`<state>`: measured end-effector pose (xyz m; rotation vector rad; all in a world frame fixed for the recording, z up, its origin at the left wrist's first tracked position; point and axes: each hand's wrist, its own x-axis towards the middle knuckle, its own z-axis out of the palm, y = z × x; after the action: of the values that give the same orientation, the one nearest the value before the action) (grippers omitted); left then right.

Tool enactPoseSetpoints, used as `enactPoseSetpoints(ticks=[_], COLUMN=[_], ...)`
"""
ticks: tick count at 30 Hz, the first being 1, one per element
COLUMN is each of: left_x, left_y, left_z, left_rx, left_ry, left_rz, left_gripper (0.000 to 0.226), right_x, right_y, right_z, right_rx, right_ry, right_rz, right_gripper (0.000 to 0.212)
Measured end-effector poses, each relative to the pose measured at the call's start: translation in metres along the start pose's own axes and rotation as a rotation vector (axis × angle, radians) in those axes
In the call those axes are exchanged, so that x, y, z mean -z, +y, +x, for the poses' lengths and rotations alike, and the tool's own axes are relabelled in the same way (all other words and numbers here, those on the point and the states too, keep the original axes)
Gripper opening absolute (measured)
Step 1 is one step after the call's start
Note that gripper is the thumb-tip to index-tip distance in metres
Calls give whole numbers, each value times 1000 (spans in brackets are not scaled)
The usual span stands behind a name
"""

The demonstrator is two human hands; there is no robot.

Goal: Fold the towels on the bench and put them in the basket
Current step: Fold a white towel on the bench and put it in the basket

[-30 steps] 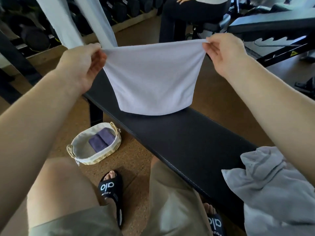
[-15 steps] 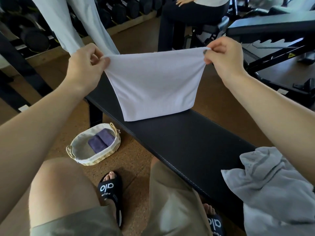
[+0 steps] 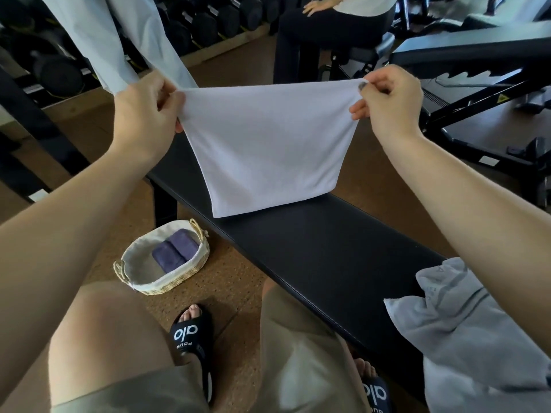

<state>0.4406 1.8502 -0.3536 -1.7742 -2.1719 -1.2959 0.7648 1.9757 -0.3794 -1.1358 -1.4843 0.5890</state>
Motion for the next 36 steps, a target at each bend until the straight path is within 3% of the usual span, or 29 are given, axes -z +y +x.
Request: enactPoseSetpoints(ticks=[7,12,20,22,25,28,31,36], left_x=[-4,-14,-16,-9,6,7,-11,-41], left_y=[5,-4,-20,-21,-16,-16,-38,-73], left_z=[-1,5,46,58,59,30,-20,-99], left_rx=[49,73,234,188,69,-40,-147,-446], left_ry=[106,55,83,133,197,167,-46,-804], left_rz=[-121,-85,-247,-247,-231,-222,-117,172], left_gripper=[19,19,15,10,21,21,14,10], right_x=[-7,-17,-64,-76,-84,-71,-41,28], right_y=[-4,14,12,3,-11,-7,27,109], right_z=[0,5,42,57,70,58,18,-87], right_rx=[89,27,-110,-138,-137,-153,-179,-47], right_ry=[138,101,-32,-41,-33,-57,-143,-471], right_rz=[139,37,94,150,228,275,74,-448], right_gripper=[5,5,8,8,8,12,11,16])
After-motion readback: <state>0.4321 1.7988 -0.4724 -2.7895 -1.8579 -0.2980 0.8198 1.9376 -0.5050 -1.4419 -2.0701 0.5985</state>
